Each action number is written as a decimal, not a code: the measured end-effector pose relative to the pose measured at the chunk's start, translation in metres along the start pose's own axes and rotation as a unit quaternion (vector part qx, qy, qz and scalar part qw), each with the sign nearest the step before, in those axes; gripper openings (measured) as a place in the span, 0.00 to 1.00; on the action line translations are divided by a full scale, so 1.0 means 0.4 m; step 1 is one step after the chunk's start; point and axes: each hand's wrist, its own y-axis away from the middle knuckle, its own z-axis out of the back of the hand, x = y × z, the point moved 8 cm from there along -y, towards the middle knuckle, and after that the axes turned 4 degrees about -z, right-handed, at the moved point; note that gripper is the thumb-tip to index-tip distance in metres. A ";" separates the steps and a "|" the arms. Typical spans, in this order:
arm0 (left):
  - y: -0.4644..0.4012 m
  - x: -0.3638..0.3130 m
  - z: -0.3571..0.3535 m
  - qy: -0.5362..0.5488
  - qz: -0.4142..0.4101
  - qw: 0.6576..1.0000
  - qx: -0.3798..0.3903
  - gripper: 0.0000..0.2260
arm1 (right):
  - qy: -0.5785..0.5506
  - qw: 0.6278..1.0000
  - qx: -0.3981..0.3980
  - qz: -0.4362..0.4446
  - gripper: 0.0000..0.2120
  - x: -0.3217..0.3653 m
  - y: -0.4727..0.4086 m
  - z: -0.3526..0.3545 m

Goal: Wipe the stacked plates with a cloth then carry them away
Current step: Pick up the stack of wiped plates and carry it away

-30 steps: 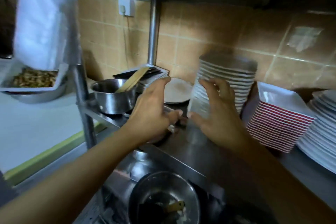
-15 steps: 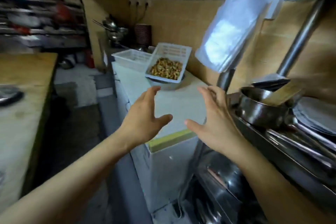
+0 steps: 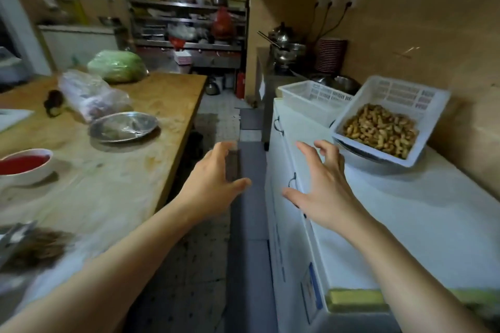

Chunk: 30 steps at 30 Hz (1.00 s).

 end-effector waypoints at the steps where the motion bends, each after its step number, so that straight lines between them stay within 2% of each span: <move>1: -0.039 0.020 -0.002 -0.007 0.012 1.000 -0.001 0.33 | 0.000 1.000 0.010 0.004 0.39 -0.006 -0.048 -0.019; 5: -0.193 0.087 -0.011 -0.011 0.056 0.998 -0.008 0.33 | -0.008 0.999 0.041 0.029 0.40 -0.017 -0.239 -0.080; 12: -0.450 0.187 -0.057 -0.010 0.065 0.998 -0.003 0.35 | -0.012 0.998 0.057 0.038 0.40 -0.043 -0.519 -0.179; 21: -0.874 0.455 -0.082 -0.011 0.060 0.998 0.024 0.39 | -0.022 0.997 0.070 0.007 0.46 -0.085 -0.959 -0.378; 30: -1.323 0.704 -0.075 0.040 0.090 0.994 0.039 0.38 | -0.025 0.996 0.087 -0.018 0.42 -0.110 -1.428 -0.542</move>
